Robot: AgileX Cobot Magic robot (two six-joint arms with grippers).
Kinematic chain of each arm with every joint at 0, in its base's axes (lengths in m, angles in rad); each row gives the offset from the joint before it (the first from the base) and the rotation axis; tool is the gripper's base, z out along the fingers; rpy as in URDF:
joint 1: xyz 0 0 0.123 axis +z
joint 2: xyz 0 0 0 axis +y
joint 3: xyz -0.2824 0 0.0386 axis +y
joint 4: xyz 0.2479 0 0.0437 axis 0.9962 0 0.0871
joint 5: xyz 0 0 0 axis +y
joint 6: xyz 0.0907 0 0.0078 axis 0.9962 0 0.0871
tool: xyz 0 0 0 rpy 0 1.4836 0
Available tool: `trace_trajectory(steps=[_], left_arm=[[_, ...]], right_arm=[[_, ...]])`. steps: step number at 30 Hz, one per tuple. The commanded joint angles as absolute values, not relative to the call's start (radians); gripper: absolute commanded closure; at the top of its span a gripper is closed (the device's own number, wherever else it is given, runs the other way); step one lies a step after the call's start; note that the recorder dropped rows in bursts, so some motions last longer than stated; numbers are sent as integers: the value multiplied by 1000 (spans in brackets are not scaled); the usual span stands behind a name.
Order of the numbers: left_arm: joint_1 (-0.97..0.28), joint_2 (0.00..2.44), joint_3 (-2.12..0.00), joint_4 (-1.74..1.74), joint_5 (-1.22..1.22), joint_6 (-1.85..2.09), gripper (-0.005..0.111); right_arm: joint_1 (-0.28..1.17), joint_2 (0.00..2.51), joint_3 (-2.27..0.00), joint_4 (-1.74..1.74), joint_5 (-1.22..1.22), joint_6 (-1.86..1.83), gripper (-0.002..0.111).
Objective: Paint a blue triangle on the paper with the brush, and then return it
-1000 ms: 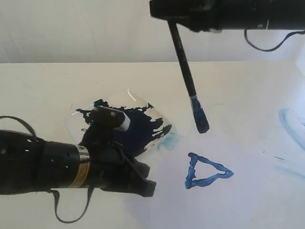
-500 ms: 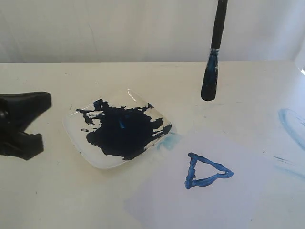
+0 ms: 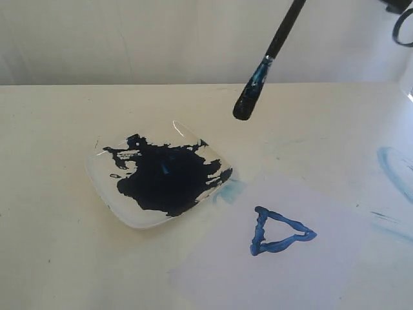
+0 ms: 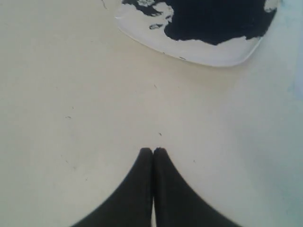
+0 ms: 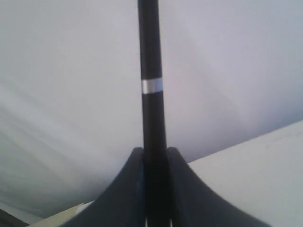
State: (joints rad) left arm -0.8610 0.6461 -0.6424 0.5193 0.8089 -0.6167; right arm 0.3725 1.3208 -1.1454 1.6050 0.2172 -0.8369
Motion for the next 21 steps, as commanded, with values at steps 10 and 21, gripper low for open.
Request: trace_trajectory(steps=[10,21], left_arm=[[-859,640,-532,447,826,-578,107],[-859,640,-519,388,727,-560,107]], right_arm=[[387,1556,-1145,1744,211,-827,108],[389,1755,-1219,1744,265,-760,108]])
